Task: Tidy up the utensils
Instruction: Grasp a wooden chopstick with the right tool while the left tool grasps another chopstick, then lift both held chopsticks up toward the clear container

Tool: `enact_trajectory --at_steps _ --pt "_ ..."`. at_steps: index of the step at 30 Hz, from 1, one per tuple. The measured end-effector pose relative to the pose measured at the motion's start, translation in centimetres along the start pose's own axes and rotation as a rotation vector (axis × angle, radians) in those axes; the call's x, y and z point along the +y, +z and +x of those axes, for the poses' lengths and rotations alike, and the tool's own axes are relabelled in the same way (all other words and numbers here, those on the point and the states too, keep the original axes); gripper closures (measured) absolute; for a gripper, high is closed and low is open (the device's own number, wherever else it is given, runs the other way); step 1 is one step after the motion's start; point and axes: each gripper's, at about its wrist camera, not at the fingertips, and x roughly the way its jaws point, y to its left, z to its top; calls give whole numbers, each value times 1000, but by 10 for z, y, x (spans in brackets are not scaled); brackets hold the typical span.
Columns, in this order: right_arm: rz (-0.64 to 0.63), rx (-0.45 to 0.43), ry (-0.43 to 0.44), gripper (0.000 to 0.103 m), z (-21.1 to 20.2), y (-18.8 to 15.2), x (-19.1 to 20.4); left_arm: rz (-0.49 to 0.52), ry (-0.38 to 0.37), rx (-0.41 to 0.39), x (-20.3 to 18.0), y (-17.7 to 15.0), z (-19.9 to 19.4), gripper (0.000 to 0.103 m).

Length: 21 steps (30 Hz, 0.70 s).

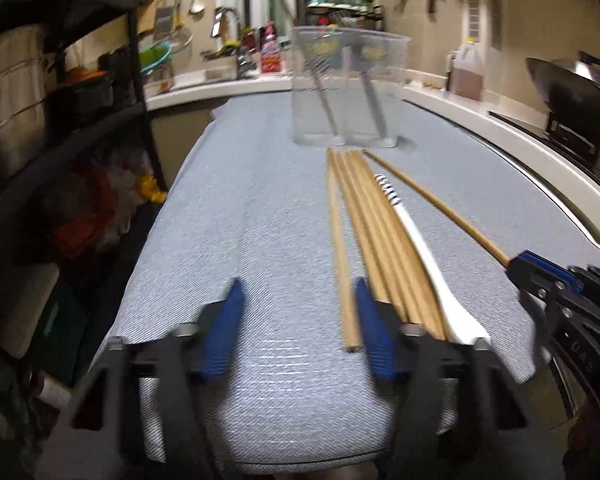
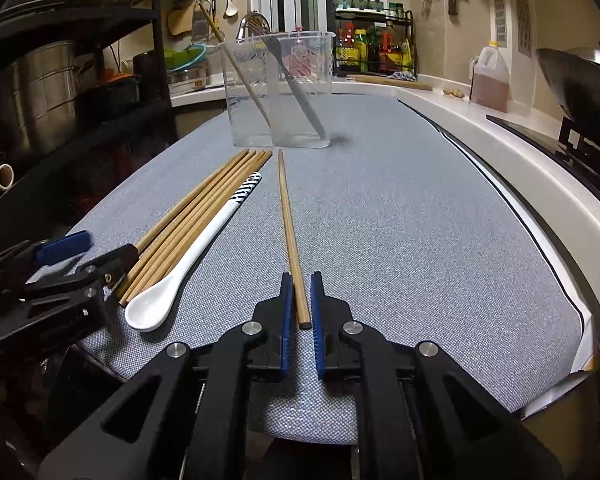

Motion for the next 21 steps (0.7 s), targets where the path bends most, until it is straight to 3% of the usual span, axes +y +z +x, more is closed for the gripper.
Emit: enact_trajectory --at_steps 1,4,7,21 --pt "2 3 5 95 0 0 0 14 -9 -9 -2 -1 -1 81" --pt "10 15 16 97 -1 1 -2 8 -37 -17 -3 -3 -2 96" --pt "15 19 22 97 -4 2 -2 5 -46 -21 -3 -3 -4 96" --pt "-27 -107 37 97 -52 35 1 75 -63 -209 -13 45 -66 96"
